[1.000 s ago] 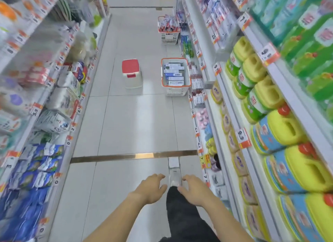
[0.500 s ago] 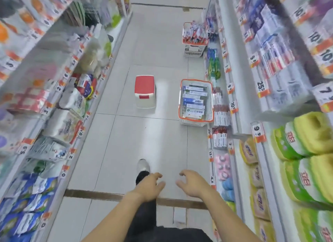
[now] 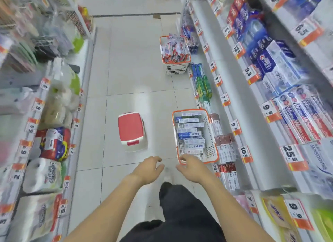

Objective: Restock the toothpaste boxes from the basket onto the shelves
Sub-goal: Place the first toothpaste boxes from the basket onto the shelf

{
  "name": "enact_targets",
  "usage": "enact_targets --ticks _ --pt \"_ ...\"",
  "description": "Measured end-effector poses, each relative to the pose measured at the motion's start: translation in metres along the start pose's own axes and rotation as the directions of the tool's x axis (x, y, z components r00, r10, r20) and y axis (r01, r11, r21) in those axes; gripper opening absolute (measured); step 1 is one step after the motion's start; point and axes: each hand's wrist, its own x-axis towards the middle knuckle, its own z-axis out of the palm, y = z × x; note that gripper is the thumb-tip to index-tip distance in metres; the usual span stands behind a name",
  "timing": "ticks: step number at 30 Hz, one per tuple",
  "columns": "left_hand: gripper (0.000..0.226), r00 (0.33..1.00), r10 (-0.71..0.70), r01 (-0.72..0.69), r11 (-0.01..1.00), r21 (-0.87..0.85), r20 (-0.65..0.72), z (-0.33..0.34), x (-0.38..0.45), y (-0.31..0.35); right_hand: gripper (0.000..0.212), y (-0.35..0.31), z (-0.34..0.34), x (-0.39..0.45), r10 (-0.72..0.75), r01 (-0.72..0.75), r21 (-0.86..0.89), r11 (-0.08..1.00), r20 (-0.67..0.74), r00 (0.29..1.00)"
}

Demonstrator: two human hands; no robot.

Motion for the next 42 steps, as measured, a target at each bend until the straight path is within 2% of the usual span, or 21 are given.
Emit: enact_targets --ticks 4,8,13,20,23,25,28,30,32,35,39,42 --pt "0.047 0.999 0.006 -0.008 0.999 0.04 0.048 -0.074 0.102 0.024 0.048 -0.013 -0.055 0.105 0.026 -0.026 0.087 0.996 -0.001 1.0" --pt "0.046 0.995 0.055 -0.068 0.983 0.173 0.078 -0.158 0.206 0.071 0.048 -0.017 -0.129 0.203 0.043 -0.029 0.184 0.983 -0.069 0.997" --pt "0.041 0.983 0.175 -0.186 0.935 0.302 0.065 -0.249 0.31 0.146 0.039 -0.011 -0.228 0.265 0.143 -0.089 0.308 0.947 -0.156 0.977" --pt "0.037 0.901 0.249 -0.385 0.836 0.391 0.355 -0.282 0.414 0.212 0.041 0.017 -0.278 0.322 0.36 -0.248 0.479 0.842 -0.158 0.919" --pt "0.033 0.847 0.257 -0.465 0.782 0.415 0.465 -0.281 0.463 0.226 0.04 0.025 -0.274 0.347 0.448 -0.321 0.537 0.78 -0.122 0.885" --pt "0.033 0.8 0.237 -0.507 0.759 0.409 0.552 -0.276 0.502 0.233 0.041 0.035 -0.266 0.37 0.518 -0.376 0.609 0.698 -0.067 0.853" --pt "0.027 0.673 0.218 -0.608 0.707 0.361 0.706 -0.257 0.573 0.245 0.037 0.061 -0.25 0.414 0.605 -0.431 0.676 0.597 -0.028 0.796" --pt "0.022 0.597 0.222 -0.695 0.624 0.358 0.771 -0.241 0.624 0.254 0.041 0.083 -0.239 0.44 0.683 -0.465 0.716 0.521 -0.022 0.731" --pt "0.024 0.581 0.227 -0.738 0.551 0.389 0.781 -0.224 0.662 0.255 0.041 0.102 -0.222 0.458 0.736 -0.499 0.748 0.438 0.02 0.677" --pt "0.018 0.541 0.188 -0.781 0.473 0.407 0.82 -0.191 0.7 0.234 0.039 0.124 -0.186 0.478 0.767 -0.515 0.779 0.357 0.07 0.638" --pt "0.015 0.551 0.243 -0.776 0.503 0.382 0.799 -0.129 0.732 0.175 0.042 0.156 -0.118 0.504 0.809 -0.485 0.843 0.234 0.107 0.578" --pt "0.007 0.542 0.268 -0.795 0.471 0.382 0.797 -0.068 0.759 0.117 0.035 0.185 -0.055 0.538 0.85 -0.462 0.861 0.213 0.07 0.522"
